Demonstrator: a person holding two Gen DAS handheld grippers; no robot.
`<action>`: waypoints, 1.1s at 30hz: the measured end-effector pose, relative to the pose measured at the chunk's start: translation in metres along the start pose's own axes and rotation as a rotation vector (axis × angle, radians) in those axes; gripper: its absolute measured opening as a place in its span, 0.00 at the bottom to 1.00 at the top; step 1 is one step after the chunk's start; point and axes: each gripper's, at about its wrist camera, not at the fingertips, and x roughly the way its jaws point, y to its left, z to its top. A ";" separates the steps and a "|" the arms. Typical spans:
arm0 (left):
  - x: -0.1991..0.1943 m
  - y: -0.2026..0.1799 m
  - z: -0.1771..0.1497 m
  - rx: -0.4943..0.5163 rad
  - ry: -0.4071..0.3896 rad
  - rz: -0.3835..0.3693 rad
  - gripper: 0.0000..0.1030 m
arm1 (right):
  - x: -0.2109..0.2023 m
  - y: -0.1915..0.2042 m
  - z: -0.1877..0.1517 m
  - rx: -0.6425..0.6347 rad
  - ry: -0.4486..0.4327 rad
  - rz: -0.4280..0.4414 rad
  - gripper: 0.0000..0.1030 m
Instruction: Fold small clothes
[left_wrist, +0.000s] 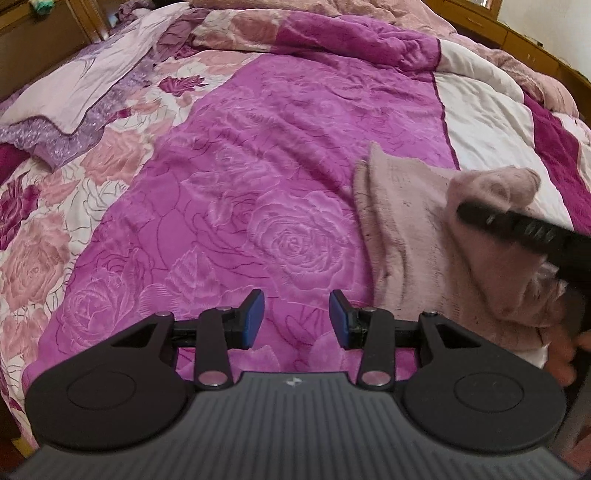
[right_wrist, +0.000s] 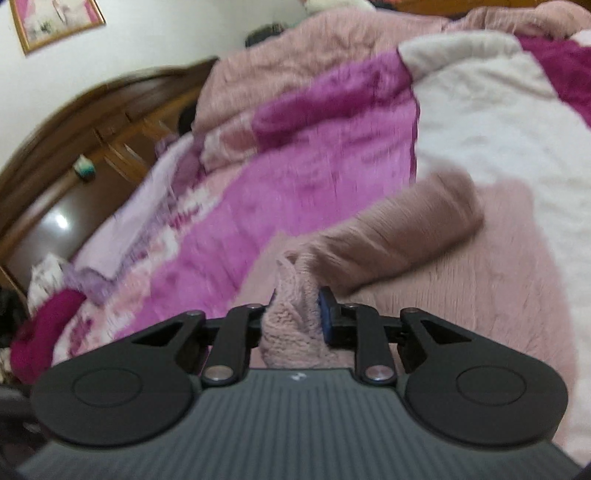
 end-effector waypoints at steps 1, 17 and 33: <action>0.000 0.004 0.000 -0.005 -0.001 -0.001 0.45 | 0.002 0.002 -0.003 -0.001 0.002 -0.003 0.22; -0.010 0.035 0.000 -0.051 -0.048 -0.019 0.45 | 0.022 0.057 -0.015 -0.081 0.028 -0.040 0.27; -0.020 -0.006 0.035 0.019 -0.131 -0.111 0.45 | -0.063 0.018 -0.005 0.001 -0.027 0.018 0.38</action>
